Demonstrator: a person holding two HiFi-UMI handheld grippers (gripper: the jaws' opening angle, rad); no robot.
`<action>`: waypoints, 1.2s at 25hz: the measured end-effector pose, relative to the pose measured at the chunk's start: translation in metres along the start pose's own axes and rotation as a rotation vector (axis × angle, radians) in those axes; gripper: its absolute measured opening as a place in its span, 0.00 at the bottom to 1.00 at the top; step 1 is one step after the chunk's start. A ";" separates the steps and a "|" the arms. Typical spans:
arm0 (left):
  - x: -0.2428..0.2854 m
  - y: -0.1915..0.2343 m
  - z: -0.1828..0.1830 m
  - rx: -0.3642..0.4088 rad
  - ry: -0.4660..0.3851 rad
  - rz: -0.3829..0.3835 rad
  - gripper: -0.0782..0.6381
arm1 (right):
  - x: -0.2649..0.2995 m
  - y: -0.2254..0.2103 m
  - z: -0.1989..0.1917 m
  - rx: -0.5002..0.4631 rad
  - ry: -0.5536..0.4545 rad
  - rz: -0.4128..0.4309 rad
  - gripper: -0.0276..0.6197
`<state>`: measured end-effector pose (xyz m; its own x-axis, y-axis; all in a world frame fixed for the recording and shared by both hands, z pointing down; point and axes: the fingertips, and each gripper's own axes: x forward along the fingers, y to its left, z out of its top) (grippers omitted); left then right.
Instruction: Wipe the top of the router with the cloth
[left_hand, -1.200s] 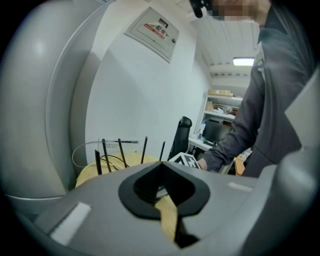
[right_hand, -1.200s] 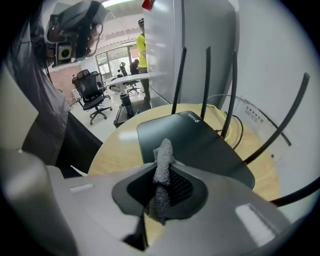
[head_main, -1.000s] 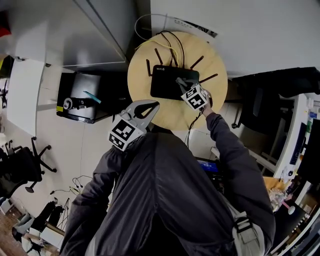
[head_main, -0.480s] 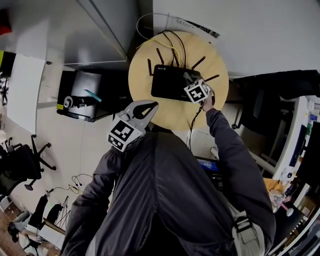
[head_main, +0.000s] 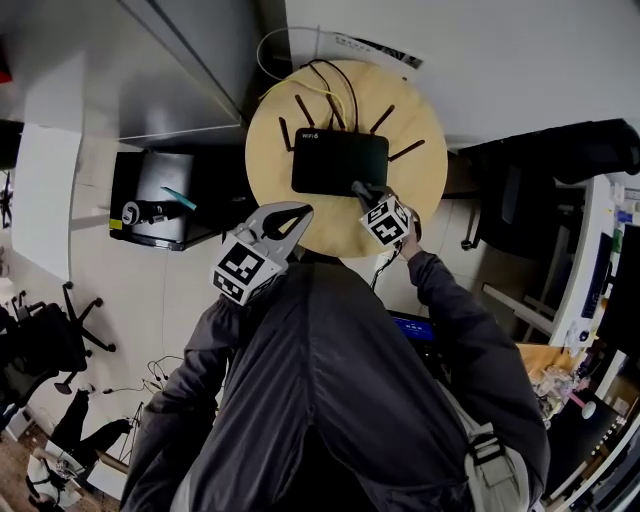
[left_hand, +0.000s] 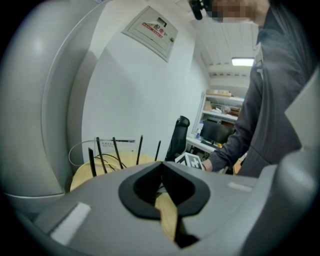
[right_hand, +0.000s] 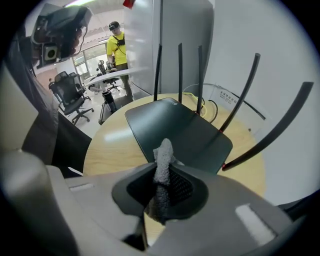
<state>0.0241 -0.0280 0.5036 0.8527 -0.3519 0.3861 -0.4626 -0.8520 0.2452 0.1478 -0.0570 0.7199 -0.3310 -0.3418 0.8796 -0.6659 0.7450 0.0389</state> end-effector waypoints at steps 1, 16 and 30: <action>0.000 -0.002 0.000 0.005 0.001 -0.003 0.10 | -0.001 -0.001 0.002 -0.002 -0.008 0.006 0.09; 0.001 -0.018 0.006 0.037 0.016 -0.005 0.10 | 0.026 -0.108 -0.044 -0.185 0.092 -0.102 0.09; -0.008 -0.011 0.001 0.014 0.011 0.006 0.10 | 0.002 -0.006 -0.075 -0.368 0.031 -0.046 0.09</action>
<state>0.0223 -0.0165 0.4972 0.8473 -0.3524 0.3974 -0.4640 -0.8552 0.2308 0.2011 -0.0189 0.7567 -0.2818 -0.3663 0.8868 -0.3924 0.8874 0.2419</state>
